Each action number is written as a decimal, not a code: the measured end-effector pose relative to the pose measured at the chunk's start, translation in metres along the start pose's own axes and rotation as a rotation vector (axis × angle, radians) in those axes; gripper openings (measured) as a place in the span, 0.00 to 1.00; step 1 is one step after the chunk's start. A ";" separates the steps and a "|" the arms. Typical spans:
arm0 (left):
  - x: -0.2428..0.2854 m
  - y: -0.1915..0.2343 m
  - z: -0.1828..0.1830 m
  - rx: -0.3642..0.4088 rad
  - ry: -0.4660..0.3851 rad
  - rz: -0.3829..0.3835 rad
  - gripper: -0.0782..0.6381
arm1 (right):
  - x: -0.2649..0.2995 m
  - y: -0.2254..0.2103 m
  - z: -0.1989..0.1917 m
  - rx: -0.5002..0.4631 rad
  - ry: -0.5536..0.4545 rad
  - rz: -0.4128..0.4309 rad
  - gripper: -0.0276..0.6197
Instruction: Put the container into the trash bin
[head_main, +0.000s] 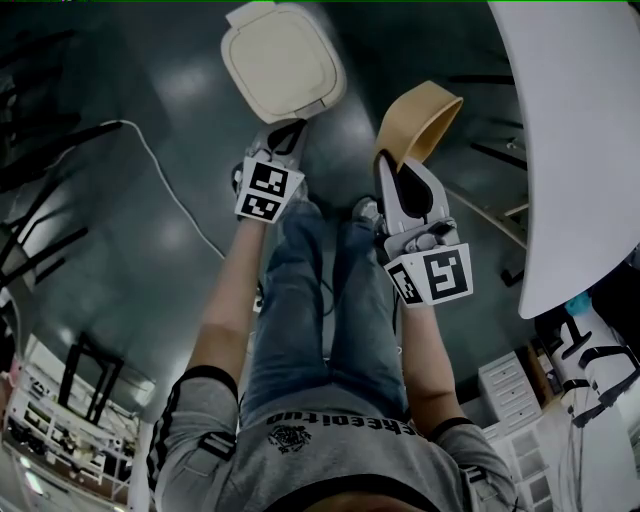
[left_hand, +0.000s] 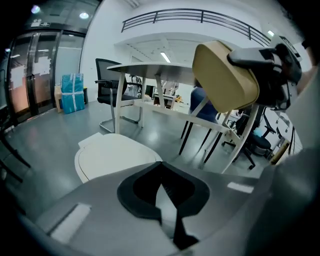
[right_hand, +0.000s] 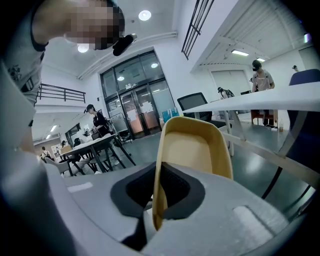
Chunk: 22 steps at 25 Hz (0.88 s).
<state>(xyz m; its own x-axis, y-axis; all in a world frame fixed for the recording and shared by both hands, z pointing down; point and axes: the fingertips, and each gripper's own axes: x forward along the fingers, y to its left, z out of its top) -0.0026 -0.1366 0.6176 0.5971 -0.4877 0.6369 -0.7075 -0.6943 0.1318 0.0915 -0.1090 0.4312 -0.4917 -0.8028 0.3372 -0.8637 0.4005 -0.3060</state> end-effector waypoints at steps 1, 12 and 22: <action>0.005 0.000 -0.005 0.000 0.017 0.005 0.11 | -0.001 -0.001 -0.002 0.002 0.003 0.001 0.07; 0.049 0.013 -0.047 -0.003 0.160 0.071 0.11 | -0.001 -0.009 -0.023 0.025 0.036 -0.002 0.07; 0.064 0.022 -0.066 -0.041 0.253 0.115 0.12 | -0.001 -0.013 -0.031 0.049 0.050 -0.012 0.07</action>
<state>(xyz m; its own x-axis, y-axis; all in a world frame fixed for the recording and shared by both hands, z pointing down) -0.0045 -0.1480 0.7111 0.4022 -0.4107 0.8182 -0.7832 -0.6172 0.0752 0.1000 -0.0994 0.4628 -0.4878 -0.7835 0.3849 -0.8635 0.3681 -0.3449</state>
